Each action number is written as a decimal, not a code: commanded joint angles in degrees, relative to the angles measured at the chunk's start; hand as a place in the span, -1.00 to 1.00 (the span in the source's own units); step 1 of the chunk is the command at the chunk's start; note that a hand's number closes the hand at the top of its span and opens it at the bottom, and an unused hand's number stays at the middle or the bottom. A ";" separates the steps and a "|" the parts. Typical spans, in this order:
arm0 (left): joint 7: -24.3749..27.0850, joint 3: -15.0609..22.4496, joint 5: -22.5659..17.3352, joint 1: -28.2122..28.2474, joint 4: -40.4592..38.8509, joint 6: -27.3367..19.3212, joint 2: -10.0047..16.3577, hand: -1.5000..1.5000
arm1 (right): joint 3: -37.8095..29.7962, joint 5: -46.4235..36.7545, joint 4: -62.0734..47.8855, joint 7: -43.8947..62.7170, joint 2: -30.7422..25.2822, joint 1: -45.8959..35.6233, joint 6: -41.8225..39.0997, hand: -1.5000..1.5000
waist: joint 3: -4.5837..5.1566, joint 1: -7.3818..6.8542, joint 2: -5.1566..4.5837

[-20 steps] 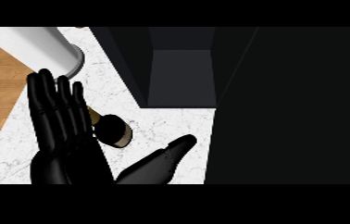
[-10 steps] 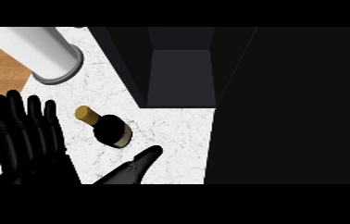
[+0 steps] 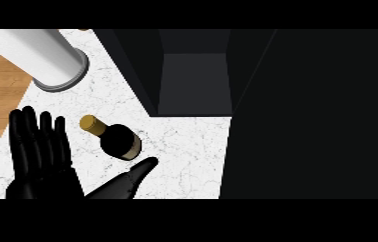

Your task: Pick up the wine, place it into the cabinet and close the cabinet

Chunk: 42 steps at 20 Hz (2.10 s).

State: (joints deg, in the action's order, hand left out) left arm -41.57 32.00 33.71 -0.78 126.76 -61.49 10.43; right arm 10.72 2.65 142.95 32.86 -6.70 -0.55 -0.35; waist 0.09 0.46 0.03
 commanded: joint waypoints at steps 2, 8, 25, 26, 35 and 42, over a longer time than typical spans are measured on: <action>9.58 0.02 -11.70 2.29 -4.79 -5.66 3.03 -1.00 | 0.37 2.28 8.17 0.56 -0.13 4.48 -1.16 -1.00 | 0.05 0.36 0.00; 20.22 -4.37 -25.46 2.75 -6.59 -2.58 2.81 -1.00 | 1.10 0.34 8.31 5.84 0.80 0.02 1.30 -1.00 | 0.07 -0.06 0.04; 57.50 -18.88 -49.22 13.58 -24.10 18.13 -6.34 -1.00 | -3.44 3.56 6.56 4.22 -0.11 -0.43 -0.50 -1.00 | -0.05 -0.45 0.05; 60.68 -18.32 -50.50 16.02 -25.78 19.76 -7.91 -1.00 | 0.18 0.75 8.94 4.96 0.33 0.96 -0.22 -1.00 | -0.02 -0.39 0.12; 67.21 -21.54 -54.37 11.60 -36.56 26.32 -10.32 -1.00 | -5.69 5.70 6.69 5.44 -0.35 -1.38 -0.97 -1.00 | -0.07 -0.30 0.02; 64.62 -23.54 -54.28 9.50 -36.95 27.42 -8.17 -1.00 | -1.92 1.92 8.31 3.89 1.12 0.83 -1.20 -1.00 | -0.10 -0.25 0.07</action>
State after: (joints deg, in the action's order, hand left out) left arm 25.26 9.57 -20.46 9.56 89.22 -34.47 0.87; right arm 8.14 3.21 143.13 35.68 -6.16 -3.06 -1.30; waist 0.02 0.21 0.08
